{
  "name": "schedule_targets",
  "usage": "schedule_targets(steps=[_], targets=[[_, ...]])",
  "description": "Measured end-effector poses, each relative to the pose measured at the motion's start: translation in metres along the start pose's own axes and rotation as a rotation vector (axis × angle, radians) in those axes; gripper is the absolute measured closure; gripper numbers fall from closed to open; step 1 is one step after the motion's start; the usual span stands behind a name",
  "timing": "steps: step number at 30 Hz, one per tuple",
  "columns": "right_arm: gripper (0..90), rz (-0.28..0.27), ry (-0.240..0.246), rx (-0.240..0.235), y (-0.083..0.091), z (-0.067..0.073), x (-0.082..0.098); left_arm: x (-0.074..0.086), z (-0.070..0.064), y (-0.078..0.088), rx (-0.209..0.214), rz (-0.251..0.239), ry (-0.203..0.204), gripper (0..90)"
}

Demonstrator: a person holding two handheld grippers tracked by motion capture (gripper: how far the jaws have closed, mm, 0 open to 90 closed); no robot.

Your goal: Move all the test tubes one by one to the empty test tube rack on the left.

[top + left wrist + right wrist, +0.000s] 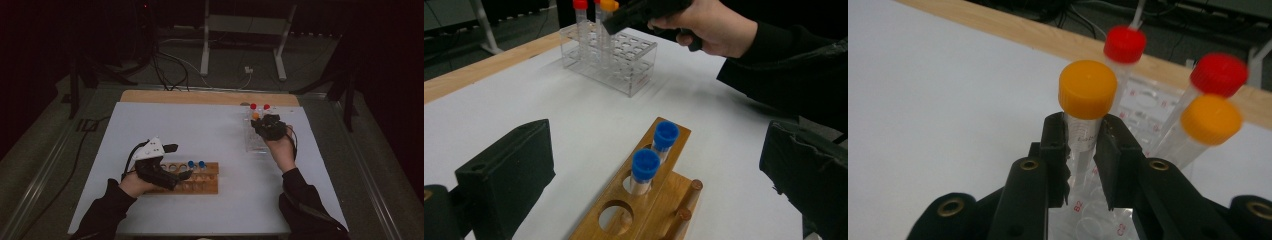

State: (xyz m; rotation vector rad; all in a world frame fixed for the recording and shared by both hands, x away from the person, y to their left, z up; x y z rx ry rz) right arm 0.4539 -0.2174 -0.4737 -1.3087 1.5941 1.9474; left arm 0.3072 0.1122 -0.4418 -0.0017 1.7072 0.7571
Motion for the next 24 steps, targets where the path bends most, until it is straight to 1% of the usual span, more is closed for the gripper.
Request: schedule_targets(steps=[2, 5, 10, 14, 19, 22, 24], targets=[[74.4, -0.009, 0.011, 0.005, 0.005, 0.001, -0.004, -0.001, 0.000, 0.000, 0.002, -0.002, 0.000, 1.8], [74.4, -0.031, 0.020, 0.005, 0.014, 0.001, -0.010, -0.002, -0.002, 0.001, 0.015, 0.004, -0.001, 1.8], [74.4, -0.067, 0.046, 0.010, 0.032, 0.004, -0.021, -0.006, -0.003, 0.000, 0.026, 0.009, -0.008, 1.8], [74.4, -0.090, 0.060, -0.008, 0.044, 0.010, -0.024, -0.011, -0.004, 0.000, 0.039, 0.005, -0.008, 1.9], [74.4, -0.096, 0.089, -0.049, 0.053, 0.025, -0.020, -0.019, -0.004, -0.002, 0.051, -0.001, -0.014, 1.8], [74.4, -0.092, 0.105, -0.093, 0.056, 0.039, -0.013, -0.026, -0.003, -0.004, 0.055, -0.003, -0.018, 2.0], [74.4, -0.084, 0.125, -0.118, 0.056, 0.048, -0.009, -0.031, -0.002, -0.007, 0.058, -0.002, -0.023, 2.0]])
Point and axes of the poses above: each handheld gripper's, and its own axes: y roughly backward along the jaws, x roughly out of its underside, z roughly to its left, the point moved 4 cm from there along -y, roughly forward along the jaws, and after that the axes turned 4 degrees about z, right-handed, at the moved point
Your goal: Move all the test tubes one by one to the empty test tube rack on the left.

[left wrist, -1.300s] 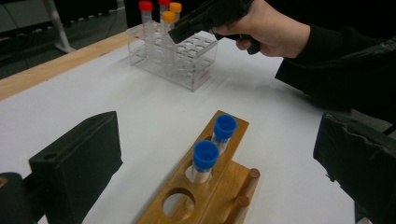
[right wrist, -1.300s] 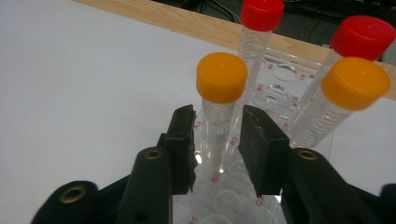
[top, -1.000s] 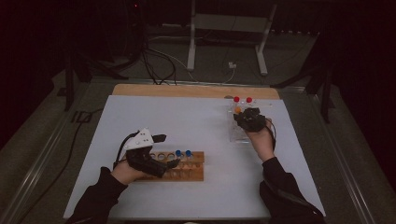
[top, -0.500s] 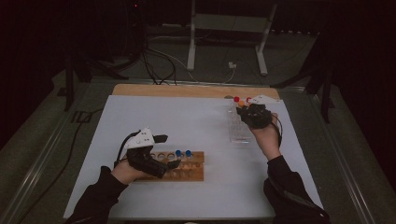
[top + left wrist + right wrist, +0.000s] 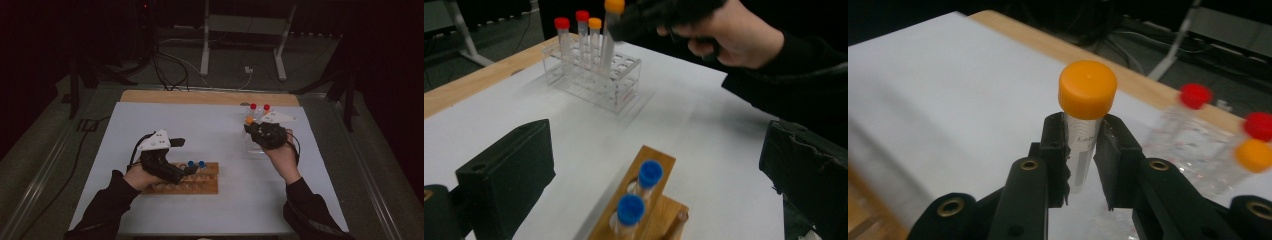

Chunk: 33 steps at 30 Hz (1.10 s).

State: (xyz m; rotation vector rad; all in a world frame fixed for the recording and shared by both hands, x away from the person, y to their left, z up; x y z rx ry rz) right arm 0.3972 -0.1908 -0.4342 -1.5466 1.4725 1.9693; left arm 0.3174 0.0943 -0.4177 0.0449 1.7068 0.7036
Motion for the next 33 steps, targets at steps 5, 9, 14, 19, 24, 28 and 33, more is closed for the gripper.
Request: schedule_targets(steps=[5, 9, 14, 19, 24, 28, 33], targets=[[74.4, 0.016, 0.044, -0.053, -0.003, 0.021, 0.003, -0.010, 0.008, -0.005, -0.033, -0.019, 0.003, 4.2], [74.4, 0.020, 0.068, -0.082, -0.004, 0.033, 0.003, -0.017, 0.011, -0.014, -0.028, 0.005, -0.003, 4.3], [74.4, 0.024, 0.080, -0.105, -0.004, 0.041, 0.003, -0.030, 0.013, -0.027, -0.017, 0.011, -0.009, 4.8], [74.4, 0.021, 0.089, -0.122, -0.002, 0.046, 0.002, -0.043, 0.015, -0.039, -0.032, 0.019, -0.029, 7.1], [74.4, 0.021, 0.095, -0.135, -0.002, 0.051, 0.001, -0.057, 0.016, -0.052, -0.038, 0.012, -0.044, 15.9], [74.4, 0.025, 0.094, -0.141, -0.002, 0.052, 0.001, -0.065, 0.017, -0.063, -0.030, 0.015, -0.050, 23.5], [74.4, 0.019, 0.101, -0.145, 0.000, 0.053, 0.000, -0.070, 0.017, -0.076, -0.044, 0.033, -0.055, 35.5]])
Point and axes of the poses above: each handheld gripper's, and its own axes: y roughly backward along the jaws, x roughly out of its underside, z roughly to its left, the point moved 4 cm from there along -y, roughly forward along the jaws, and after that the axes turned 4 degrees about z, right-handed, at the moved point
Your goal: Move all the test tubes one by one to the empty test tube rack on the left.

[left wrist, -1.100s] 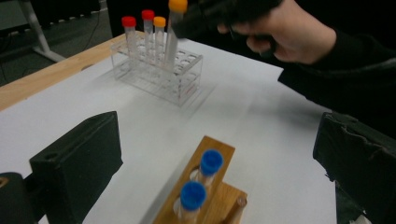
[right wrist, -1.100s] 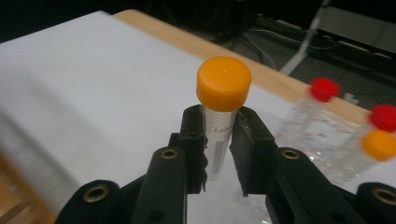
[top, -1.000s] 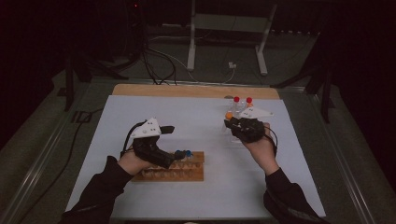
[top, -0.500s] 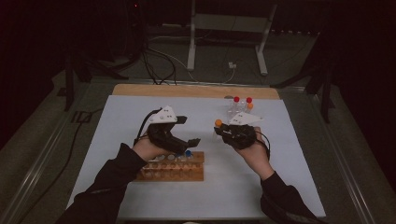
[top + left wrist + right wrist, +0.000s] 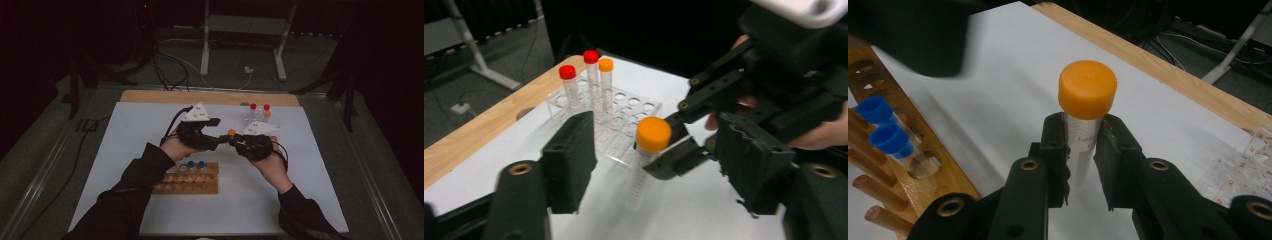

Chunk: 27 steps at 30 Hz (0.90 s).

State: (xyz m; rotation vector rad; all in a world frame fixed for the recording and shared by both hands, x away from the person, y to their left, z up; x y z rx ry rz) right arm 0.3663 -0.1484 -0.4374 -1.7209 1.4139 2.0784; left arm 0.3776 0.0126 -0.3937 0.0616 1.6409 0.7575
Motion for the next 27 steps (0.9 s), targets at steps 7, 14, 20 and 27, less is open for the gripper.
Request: schedule_targets(steps=[7, 14, 20, 27], targets=[[74.4, -0.001, 0.006, -0.008, 0.001, 0.003, -0.002, -0.001, -0.002, -0.012, -0.011, 0.027, -0.036, 47.8], [74.4, 0.005, 0.007, -0.013, 0.001, 0.002, -0.002, 0.000, -0.006, -0.023, -0.026, 0.063, -0.099, 60.1], [74.4, 0.005, 0.009, -0.011, 0.002, 0.002, -0.002, 0.000, -0.004, -0.026, -0.024, 0.079, -0.091, 68.3], [73.3, 0.009, 0.011, -0.022, 0.000, 0.002, -0.001, 0.002, -0.003, -0.026, -0.020, 0.088, -0.091, 71.1]])
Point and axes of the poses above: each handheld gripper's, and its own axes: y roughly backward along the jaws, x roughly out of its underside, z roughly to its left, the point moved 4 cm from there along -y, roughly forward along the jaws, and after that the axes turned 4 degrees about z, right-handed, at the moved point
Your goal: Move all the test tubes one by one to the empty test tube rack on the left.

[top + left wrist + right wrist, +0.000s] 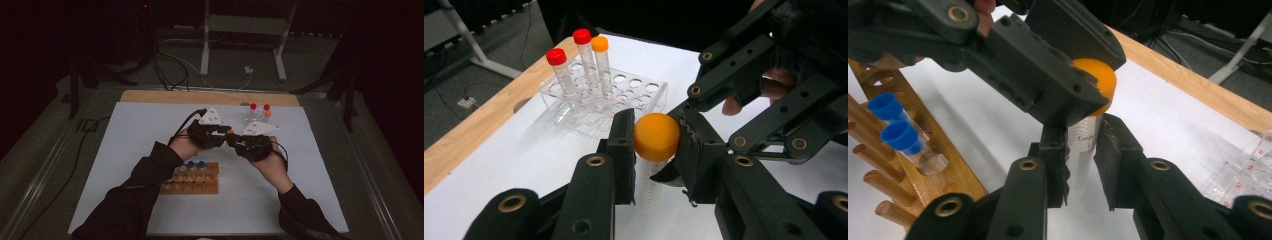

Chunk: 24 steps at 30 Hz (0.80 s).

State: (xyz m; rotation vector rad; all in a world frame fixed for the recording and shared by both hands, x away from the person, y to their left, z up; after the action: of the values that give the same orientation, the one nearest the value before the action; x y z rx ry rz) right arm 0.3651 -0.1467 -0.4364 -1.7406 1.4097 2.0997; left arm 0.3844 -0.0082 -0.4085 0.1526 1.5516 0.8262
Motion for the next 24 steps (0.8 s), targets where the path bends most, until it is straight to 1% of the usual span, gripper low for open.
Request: schedule_targets(steps=[1, 3, 4, 6, 9, 11, 12, 16, 18, 22, 24], targets=[[71.4, 0.001, -0.010, -0.007, 0.000, 0.000, 0.000, 0.000, 0.000, 0.001, -0.005, 0.002, -0.003, 71.2], [63.6, 0.002, -0.012, -0.005, 0.000, -0.002, 0.000, -0.001, 0.003, 0.003, -0.005, -0.008, 0.007, 71.4], [60.0, 0.004, -0.014, -0.005, 0.001, -0.003, 0.001, -0.001, 0.004, 0.005, -0.015, -0.008, 0.006, 71.4], [57.7, -0.003, -0.027, 0.002, 0.002, -0.006, 0.001, -0.002, 0.007, 0.009, -0.020, -0.015, 0.015, 71.4], [52.9, -0.012, -0.031, 0.004, 0.005, -0.010, 0.002, -0.003, 0.011, 0.018, -0.034, -0.028, 0.024, 71.5], [46.2, -0.020, -0.043, 0.012, 0.007, -0.012, 0.001, -0.003, 0.014, 0.025, -0.047, -0.032, 0.023, 71.5], [44.5, -0.022, -0.047, 0.012, 0.008, -0.013, 0.001, -0.003, 0.014, 0.028, -0.051, -0.036, 0.025, 71.5], [32.3, -0.028, -0.054, 0.015, 0.010, -0.013, 0.000, -0.002, 0.018, 0.044, -0.072, -0.043, 0.025, 71.5], [26.3, -0.036, -0.054, 0.025, 0.010, -0.014, 0.000, 0.000, 0.019, 0.053, -0.082, -0.049, 0.030, 71.5], [16.0, -0.043, -0.074, 0.033, 0.011, -0.016, -0.001, 0.004, 0.021, 0.072, -0.102, -0.060, 0.041, 71.5], [12.6, -0.042, -0.078, 0.034, 0.011, -0.017, 0.000, 0.007, 0.022, 0.082, -0.110, -0.063, 0.044, 71.5]])
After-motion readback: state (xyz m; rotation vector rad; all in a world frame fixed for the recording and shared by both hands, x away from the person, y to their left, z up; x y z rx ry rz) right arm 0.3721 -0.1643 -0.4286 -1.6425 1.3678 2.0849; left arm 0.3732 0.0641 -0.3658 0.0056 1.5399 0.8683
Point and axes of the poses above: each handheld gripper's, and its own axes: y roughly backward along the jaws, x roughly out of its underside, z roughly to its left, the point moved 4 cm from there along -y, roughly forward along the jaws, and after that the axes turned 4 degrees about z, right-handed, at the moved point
